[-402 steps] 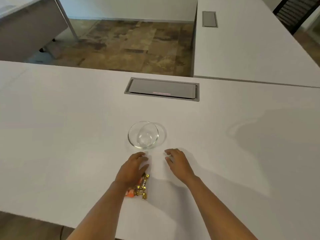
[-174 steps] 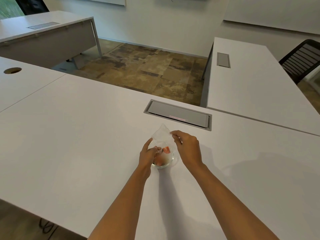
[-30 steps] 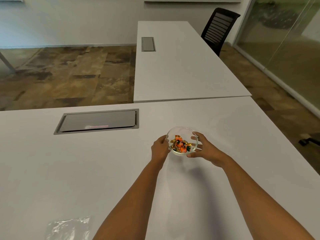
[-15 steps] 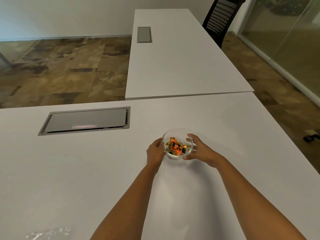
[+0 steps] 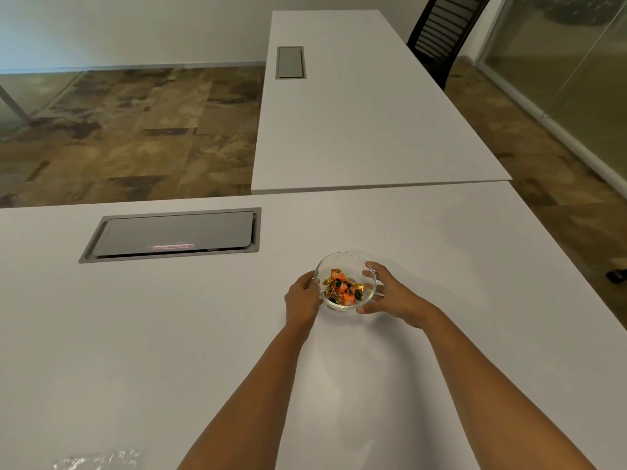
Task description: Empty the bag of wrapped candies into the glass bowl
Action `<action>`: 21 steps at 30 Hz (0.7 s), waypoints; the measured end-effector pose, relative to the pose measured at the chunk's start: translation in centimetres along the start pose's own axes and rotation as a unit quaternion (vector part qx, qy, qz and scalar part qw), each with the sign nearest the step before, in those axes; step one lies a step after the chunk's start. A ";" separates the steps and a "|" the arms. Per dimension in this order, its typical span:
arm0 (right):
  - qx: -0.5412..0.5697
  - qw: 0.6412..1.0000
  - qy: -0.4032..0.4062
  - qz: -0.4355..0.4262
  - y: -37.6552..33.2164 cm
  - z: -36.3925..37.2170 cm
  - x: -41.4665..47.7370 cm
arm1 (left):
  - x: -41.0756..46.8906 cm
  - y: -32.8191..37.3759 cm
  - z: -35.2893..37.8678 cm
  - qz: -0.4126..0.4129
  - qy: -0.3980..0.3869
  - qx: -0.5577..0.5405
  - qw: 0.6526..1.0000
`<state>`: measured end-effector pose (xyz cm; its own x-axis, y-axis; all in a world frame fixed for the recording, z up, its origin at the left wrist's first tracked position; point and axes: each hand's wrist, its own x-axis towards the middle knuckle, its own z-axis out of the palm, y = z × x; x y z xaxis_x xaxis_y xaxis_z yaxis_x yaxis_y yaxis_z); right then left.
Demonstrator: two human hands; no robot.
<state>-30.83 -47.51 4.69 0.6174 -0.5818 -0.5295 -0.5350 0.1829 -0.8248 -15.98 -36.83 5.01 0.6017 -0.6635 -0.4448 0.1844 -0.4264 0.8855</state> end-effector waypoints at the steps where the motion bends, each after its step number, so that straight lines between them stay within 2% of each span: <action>1: -0.001 1.000 -0.002 0.002 -0.1 0.0 0.0 | 0.0 0.0 0.0 0.000 0.000 0.003 1.000; 13: -0.030 0.998 0.052 0.003 -0.7 0.9 -1.0 | -0.8 0.2 -0.5 0.032 -0.020 0.093 0.995; 21: 0.009 0.994 0.107 -0.031 -0.6 3.0 -3.3 | -2.5 0.5 -2.7 0.040 -0.026 0.132 0.990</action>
<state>-30.85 -43.35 6.31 0.5104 -0.7478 -0.4245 -0.4882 0.1543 -0.8590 -15.29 -33.79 6.92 0.5633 -0.7299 -0.3873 -0.0762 -0.5126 0.8552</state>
